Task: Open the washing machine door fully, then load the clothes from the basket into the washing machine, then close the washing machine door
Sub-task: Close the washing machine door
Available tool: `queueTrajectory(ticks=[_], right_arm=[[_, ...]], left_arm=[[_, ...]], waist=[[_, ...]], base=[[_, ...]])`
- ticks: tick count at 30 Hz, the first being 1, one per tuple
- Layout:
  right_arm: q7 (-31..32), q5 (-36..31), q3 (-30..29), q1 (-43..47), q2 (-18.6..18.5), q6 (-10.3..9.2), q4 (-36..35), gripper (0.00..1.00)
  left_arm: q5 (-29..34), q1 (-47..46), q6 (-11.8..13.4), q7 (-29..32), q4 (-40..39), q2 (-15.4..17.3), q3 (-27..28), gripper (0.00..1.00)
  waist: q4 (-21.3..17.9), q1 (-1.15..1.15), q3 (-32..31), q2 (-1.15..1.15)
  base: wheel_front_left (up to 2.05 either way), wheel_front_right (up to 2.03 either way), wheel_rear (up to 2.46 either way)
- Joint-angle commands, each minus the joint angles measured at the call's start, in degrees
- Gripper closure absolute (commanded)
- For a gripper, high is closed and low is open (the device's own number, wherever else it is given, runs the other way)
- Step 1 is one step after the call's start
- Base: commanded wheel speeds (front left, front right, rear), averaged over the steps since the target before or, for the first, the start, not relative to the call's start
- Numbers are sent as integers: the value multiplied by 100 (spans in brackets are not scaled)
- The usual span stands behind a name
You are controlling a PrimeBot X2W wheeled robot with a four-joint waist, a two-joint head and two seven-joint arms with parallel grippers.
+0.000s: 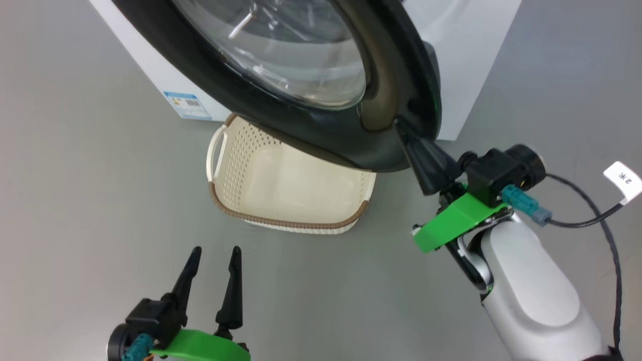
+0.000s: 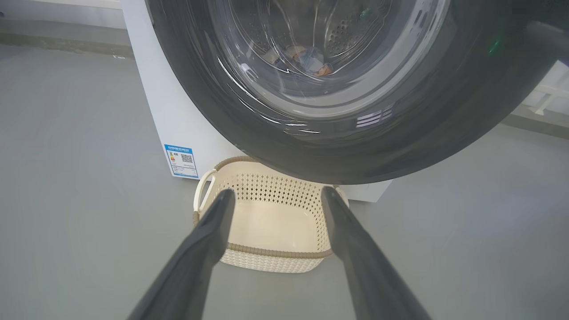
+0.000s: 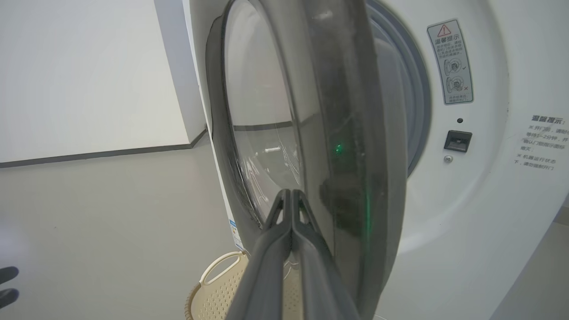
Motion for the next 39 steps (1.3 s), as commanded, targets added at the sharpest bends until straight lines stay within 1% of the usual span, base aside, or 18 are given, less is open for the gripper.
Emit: queueTrajectory(ticks=[1,10,14,19,27,28,33,39], right_arm=[[-27,-58,59,-158,83,9,-135,100],[-27,-33,-174,-476,-93,9,-165,100],[-27,-22,-212,-693,-155,9,-192,100],[-27,-30,-260,-937,-340,9,-211,100],[-27,3,-381,-1520,-706,9,-299,100],[-27,3,-381,-1520,-706,9,-299,100],[-27,38,-324,-2115,-1052,9,-344,100],[-27,47,-331,-2858,-1447,9,-133,100]], left_arm=[[-26,-157,69,-37,-171,37,179,0],[-69,-193,114,-37,-234,37,124,0],[-151,-155,188,-37,-287,37,153,0],[-186,-161,204,-37,-394,37,22,0],[-241,-402,303,-37,-821,37,-208,0],[-241,-402,303,-37,-821,37,-208,0],[-329,-498,419,-37,-1221,37,-414,0],[-471,-619,490,-37,-1379,37,-610,0]], waist=[[82,0,183,0],[95,0,383,0],[32,0,501,0],[87,0,720,0],[236,0,1175,0],[236,0,1175,0],[377,0,1557,0],[565,0,1860,0]], base=[[0,0,0],[0,0,0],[0,0,0],[0,0,0],[0,0,0],[0,0,0],[0,0,0],[0,0,0]])
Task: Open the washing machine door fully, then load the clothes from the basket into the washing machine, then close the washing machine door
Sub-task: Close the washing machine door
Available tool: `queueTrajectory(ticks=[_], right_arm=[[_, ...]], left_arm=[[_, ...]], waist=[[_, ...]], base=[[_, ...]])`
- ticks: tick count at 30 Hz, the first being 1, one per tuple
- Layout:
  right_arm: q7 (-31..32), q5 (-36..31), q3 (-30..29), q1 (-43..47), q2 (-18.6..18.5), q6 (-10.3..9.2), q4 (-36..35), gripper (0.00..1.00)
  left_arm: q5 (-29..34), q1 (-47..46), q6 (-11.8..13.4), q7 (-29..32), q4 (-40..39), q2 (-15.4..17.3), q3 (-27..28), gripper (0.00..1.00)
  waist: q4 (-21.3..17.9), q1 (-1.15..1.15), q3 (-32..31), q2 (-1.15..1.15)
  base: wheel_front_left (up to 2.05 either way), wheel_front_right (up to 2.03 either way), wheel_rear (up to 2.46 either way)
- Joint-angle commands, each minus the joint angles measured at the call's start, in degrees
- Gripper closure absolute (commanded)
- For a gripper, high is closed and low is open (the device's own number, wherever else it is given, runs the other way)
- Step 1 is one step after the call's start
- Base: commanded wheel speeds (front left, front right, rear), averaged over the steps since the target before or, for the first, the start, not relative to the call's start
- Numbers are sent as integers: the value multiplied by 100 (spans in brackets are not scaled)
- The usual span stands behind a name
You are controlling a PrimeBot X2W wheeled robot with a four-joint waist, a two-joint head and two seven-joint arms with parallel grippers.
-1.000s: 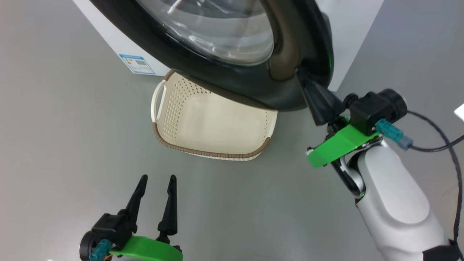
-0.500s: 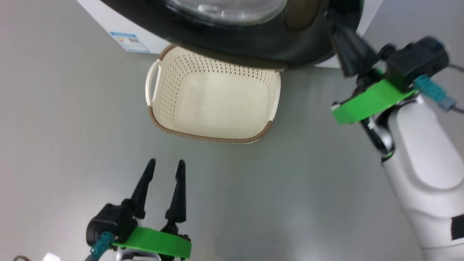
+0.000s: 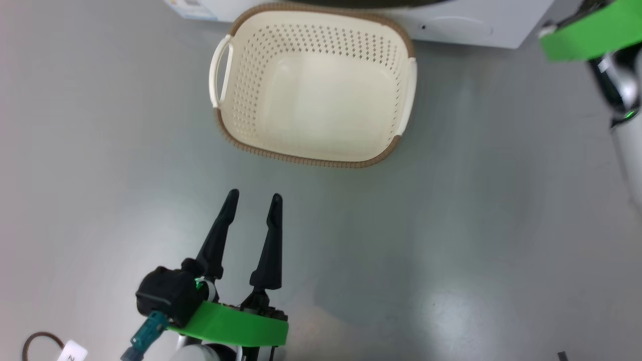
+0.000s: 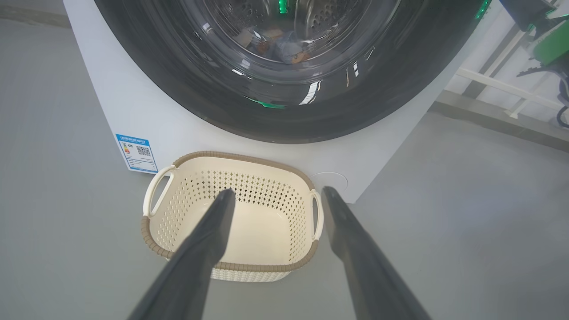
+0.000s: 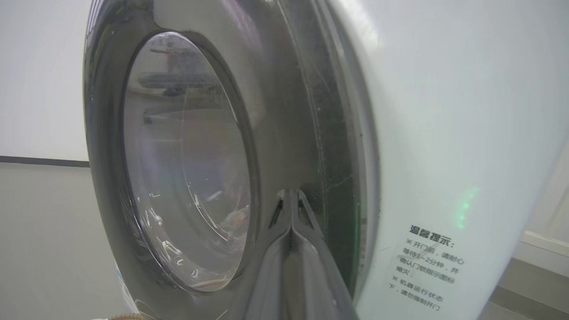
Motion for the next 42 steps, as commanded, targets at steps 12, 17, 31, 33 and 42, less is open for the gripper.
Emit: queueTrajectory(ticks=[12,17,31,33,42], right_arm=[[-24,-64,-263,-459,-153,7,352,100],[-24,-32,-291,36,64,7,241,99],[-24,-42,-812,2259,816,7,-485,0],[-24,-61,-851,2433,845,7,-527,0],[-24,-199,-1278,3960,945,7,-823,0]], left_arm=[[-201,-150,123,-37,-70,71,69,0],[-148,-231,50,-37,140,71,177,0],[-43,87,-261,-37,1139,71,872,0],[-41,127,-278,-37,1201,71,927,0],[118,480,-515,-37,1558,71,1237,0]], waist=[[133,0,42,0],[-67,0,-283,0],[-923,0,-1763,0],[-981,0,-1867,0],[-1260,0,-2649,0]], base=[[0,0,0],[0,0,0],[0,0,0],[0,0,0],[0,0,0]])
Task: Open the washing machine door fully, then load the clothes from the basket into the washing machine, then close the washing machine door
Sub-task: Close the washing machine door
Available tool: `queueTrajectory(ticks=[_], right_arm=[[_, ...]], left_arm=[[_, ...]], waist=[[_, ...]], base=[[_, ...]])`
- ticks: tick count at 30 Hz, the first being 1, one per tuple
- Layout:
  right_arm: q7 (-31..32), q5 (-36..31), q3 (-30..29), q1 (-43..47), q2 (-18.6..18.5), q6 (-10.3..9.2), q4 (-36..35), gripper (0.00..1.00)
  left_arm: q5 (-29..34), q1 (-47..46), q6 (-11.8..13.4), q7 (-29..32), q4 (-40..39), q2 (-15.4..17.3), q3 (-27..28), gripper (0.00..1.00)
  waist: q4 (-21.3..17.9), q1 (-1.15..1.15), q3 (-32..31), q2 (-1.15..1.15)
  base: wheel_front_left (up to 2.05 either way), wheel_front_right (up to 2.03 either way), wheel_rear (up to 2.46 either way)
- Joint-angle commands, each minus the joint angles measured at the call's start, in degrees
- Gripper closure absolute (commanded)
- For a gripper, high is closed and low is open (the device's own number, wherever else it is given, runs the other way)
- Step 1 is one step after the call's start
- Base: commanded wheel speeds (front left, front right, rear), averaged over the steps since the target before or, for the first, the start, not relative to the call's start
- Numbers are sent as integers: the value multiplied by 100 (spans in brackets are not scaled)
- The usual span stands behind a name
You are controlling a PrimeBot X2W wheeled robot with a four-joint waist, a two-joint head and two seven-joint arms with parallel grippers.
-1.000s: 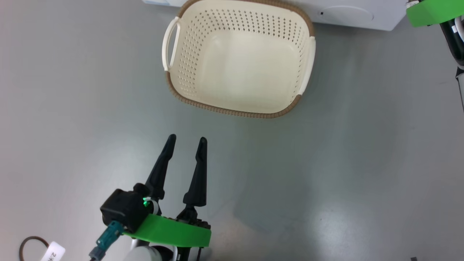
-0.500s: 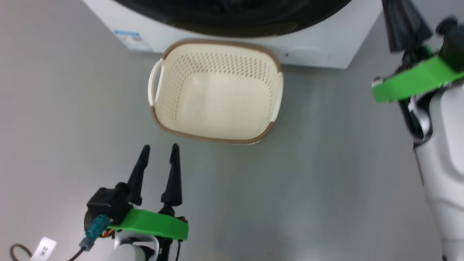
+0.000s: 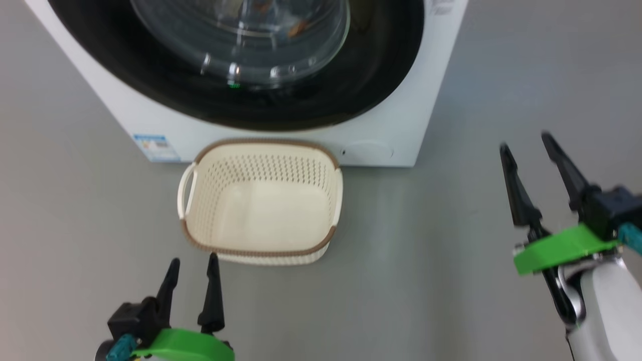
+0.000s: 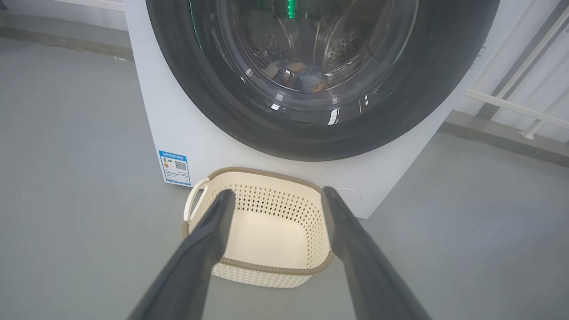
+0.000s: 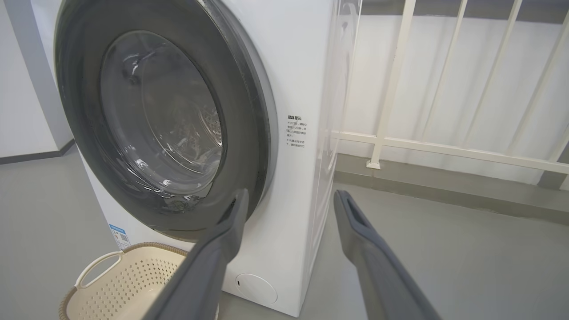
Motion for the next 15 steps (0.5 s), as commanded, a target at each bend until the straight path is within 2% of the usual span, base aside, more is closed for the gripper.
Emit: queueTrajectory(ticks=[1,6,15], right_arm=[[16,-83,21,201,35,-38,-209,0],[16,-233,-349,839,89,-38,-404,0],[16,-344,-871,1445,402,-38,-675,0]], left_arm=[[37,45,-45,-37,-73,76,233,0],[58,251,-178,-37,66,76,326,0],[278,270,-200,-37,98,76,453,0]], waist=[[-361,0,-563,0],[-448,0,-862,0],[-615,0,-899,0]], base=[[0,0,0],[0,0,0],[0,0,0]])
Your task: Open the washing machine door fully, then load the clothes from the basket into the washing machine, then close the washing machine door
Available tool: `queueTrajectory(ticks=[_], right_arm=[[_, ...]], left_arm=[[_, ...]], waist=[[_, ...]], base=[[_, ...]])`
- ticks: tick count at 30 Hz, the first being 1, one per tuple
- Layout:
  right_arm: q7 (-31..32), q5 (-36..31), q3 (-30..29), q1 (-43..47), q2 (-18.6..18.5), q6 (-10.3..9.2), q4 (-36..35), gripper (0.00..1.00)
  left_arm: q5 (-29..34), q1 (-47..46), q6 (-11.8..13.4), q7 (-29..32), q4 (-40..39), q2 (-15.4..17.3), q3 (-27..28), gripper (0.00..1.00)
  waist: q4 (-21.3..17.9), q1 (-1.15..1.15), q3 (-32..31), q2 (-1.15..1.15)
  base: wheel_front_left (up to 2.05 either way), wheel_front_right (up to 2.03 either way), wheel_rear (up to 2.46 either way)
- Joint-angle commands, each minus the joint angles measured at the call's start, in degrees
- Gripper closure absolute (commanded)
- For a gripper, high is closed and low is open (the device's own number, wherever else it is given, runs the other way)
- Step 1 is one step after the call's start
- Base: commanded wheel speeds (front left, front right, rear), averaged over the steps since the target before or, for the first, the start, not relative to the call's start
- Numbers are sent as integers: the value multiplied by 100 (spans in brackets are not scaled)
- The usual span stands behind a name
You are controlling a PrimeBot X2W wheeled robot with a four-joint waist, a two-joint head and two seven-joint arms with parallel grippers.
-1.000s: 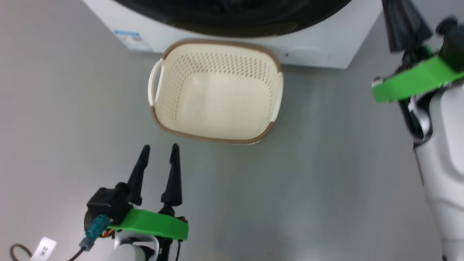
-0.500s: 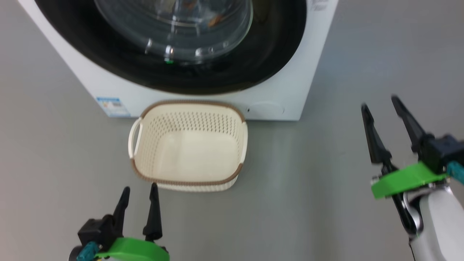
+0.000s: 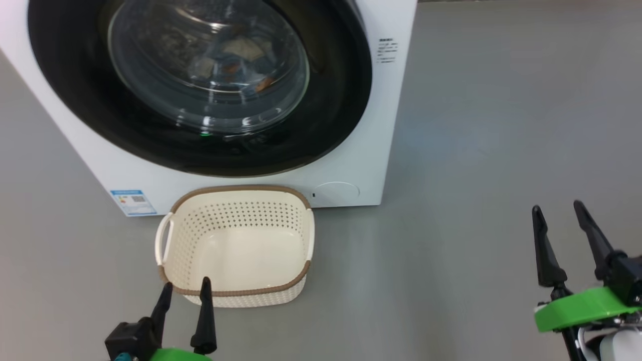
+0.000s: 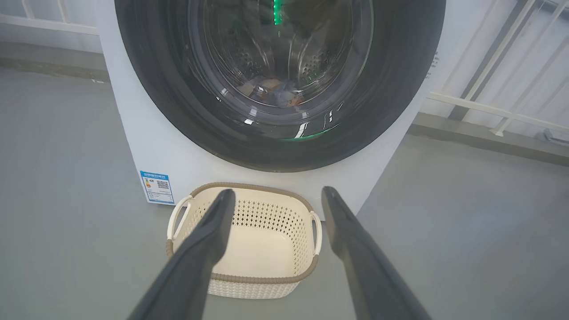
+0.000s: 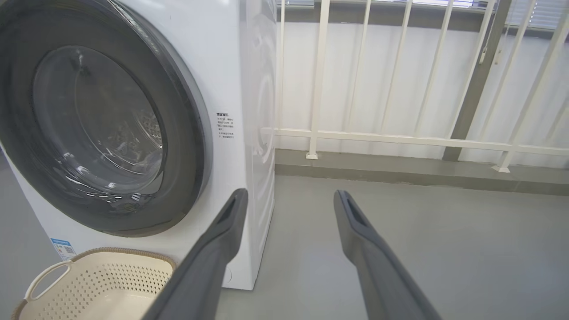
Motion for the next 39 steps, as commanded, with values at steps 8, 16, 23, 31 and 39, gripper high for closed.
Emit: queueTrajectory(ticks=[8,16,23,31,39], right_arm=[[14,-182,-201,470,249,-38,-185,0],[14,-258,-316,704,375,-38,-209,0],[14,-308,-363,781,434,-38,-236,0],[14,-316,-389,854,480,-38,-104,0],[14,-359,-378,856,488,-38,-27,0]], left_arm=[[186,-32,6,-37,-43,66,398,0],[240,84,8,-37,-47,66,497,0],[256,126,-12,-37,-84,66,579,0],[316,133,-68,-37,-138,66,593,0],[386,229,-59,-37,-150,66,614,0]], waist=[[-281,0,-171,0],[-319,0,-307,0],[-279,0,-379,0],[-156,0,-425,0],[-82,0,-441,0]], base=[[0,0,0],[0,0,0],[0,0,0],[0,0,0],[0,0,0]])
